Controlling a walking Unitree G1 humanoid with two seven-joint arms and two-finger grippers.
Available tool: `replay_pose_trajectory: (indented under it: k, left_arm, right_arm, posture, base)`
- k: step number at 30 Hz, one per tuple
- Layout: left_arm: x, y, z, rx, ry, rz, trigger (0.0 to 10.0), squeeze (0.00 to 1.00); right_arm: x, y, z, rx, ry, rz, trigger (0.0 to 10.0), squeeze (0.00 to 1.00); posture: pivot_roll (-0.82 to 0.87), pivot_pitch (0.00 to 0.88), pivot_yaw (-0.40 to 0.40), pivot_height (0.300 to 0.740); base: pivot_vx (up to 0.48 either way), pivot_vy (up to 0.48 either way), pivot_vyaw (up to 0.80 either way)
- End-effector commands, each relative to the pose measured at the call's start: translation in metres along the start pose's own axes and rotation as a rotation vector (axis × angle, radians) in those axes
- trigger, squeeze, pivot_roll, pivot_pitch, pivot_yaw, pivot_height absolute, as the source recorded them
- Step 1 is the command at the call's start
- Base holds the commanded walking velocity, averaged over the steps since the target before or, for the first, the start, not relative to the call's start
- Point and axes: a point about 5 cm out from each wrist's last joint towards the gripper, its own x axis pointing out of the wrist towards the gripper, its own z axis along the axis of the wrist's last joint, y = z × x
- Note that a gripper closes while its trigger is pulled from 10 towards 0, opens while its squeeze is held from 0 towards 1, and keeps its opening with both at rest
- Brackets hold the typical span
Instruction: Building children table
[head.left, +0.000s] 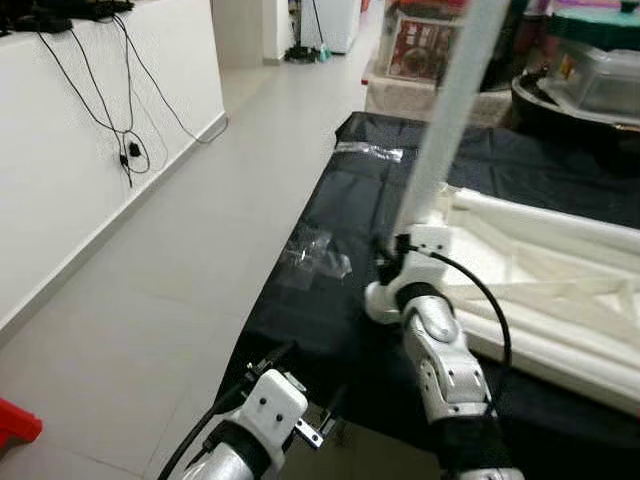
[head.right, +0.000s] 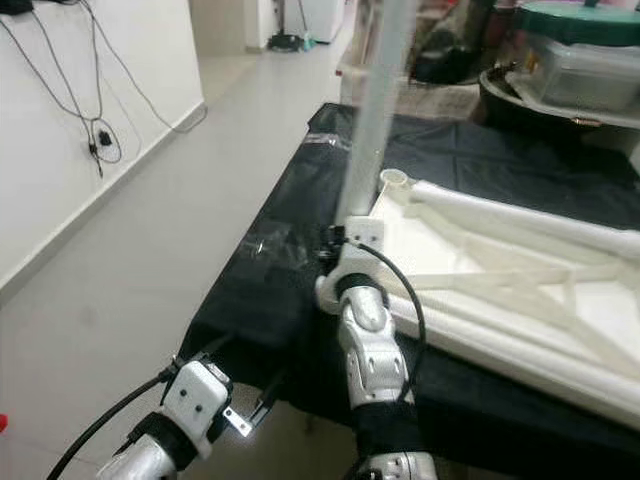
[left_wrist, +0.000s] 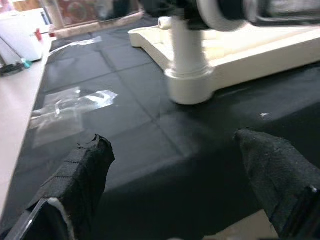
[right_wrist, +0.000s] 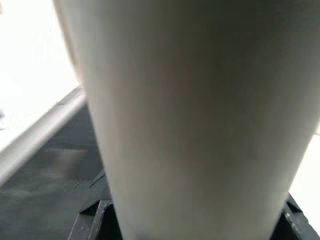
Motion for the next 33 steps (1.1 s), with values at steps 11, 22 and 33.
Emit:
replay_pose_trajectory:
  k: [11,22,33]
  left_arm:
    - [0.000,-0.001,-0.003,-0.003,0.016,-0.006,10.0,0.00]
    - [0.001,-0.001,-0.003,-0.006,0.015,-0.006,10.0,0.00]
    - [0.000,-0.002,-0.003,-0.004,0.015,-0.004,10.0,0.00]
  right_arm:
    - [0.004,0.032,-0.004,0.081,-0.042,0.217,10.0,1.00]
    - [0.002,0.035,0.001,0.105,0.146,1.100,10.0,0.00]
    - [-0.010,0.057,0.000,0.089,0.242,1.543,9.9,0.00]
  posture:
    - [0.08,0.125,-0.053,0.740]
    - [0.08,0.124,-0.055,0.740]
    - [0.10,0.122,-0.060,0.740]
  base:
    - [0.000,0.000,0.00]
    - [0.000,0.000,0.00]
    - [0.000,0.000,0.00]
